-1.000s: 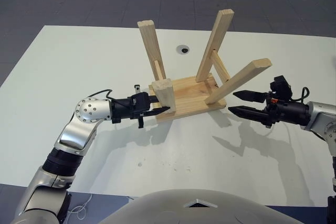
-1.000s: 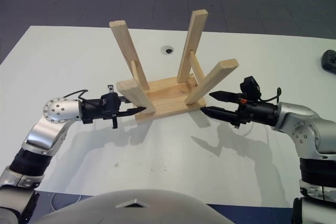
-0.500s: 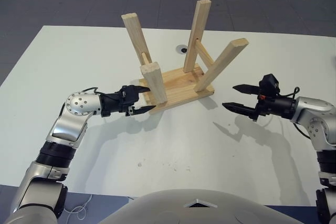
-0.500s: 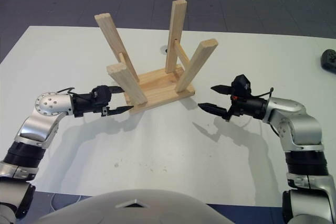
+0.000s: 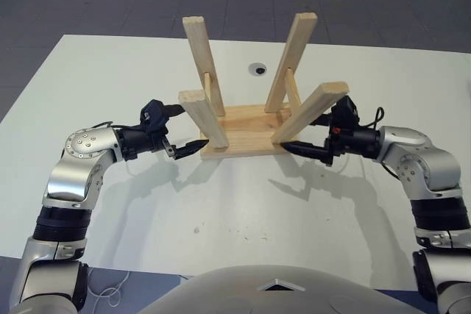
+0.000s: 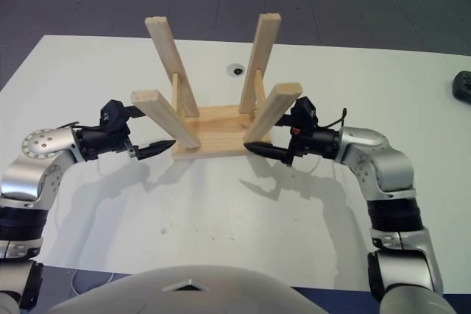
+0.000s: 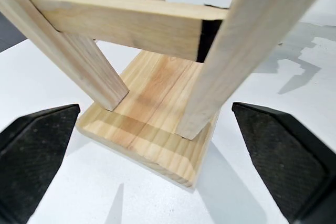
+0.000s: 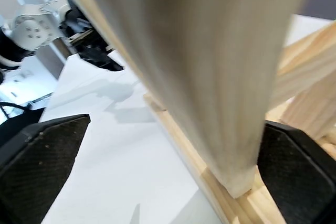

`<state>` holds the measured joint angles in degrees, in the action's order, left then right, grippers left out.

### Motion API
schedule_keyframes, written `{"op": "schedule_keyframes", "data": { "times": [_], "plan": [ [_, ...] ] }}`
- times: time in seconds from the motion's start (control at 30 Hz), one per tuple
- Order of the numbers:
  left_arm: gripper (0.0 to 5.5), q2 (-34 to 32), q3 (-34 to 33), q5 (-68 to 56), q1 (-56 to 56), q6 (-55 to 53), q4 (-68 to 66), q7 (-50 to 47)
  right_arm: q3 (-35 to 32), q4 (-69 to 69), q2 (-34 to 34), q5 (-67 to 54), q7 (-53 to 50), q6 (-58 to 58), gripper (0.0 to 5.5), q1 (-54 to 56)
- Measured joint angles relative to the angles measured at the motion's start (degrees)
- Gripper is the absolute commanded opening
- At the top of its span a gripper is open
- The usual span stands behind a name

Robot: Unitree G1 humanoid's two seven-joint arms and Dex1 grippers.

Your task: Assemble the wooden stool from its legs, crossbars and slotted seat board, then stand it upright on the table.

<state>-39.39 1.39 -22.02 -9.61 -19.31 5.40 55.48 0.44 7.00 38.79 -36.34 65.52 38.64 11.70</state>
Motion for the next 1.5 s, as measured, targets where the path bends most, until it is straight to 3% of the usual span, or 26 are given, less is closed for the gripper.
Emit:
{"op": "schedule_keyframes", "data": {
  "times": [0.13,0.47,0.57,0.77,1.23,1.5],
  "plan": [
    [5.38,-0.03,0.18,0.79,0.98,0.12,0.03,0.17,-2.49,5.01,3.45,-1.72,0.82,2.07,5.40,-4.04],
    [5.38,0.85,2.85,-1.66,-1.56,-2.35,0.36,5.29,-2.30,4.12,2.22,1.86,-3.01,-3.96,5.40,-6.69],
    [4.97,0.89,4.41,-1.38,-6.44,-2.33,-4.46,7.86,-1.46,-0.41,1.44,3.17,-2.47,-5.37,5.13,-5.20],
    [3.81,2.34,8.86,3.11,-12.39,0.83,-12.51,11.27,1.74,-5.25,-1.58,4.85,-1.38,-7.35,4.04,1.65],
    [1.42,3.30,10.95,6.83,-12.54,5.10,-16.50,13.98,4.87,-9.65,-1.60,7.98,2.15,-8.08,1.77,3.06],
    [1.32,2.82,10.89,6.41,-12.83,2.57,-15.52,15.44,4.82,-8.62,-0.92,7.97,2.56,-6.41,1.67,3.19]
  ]
}}
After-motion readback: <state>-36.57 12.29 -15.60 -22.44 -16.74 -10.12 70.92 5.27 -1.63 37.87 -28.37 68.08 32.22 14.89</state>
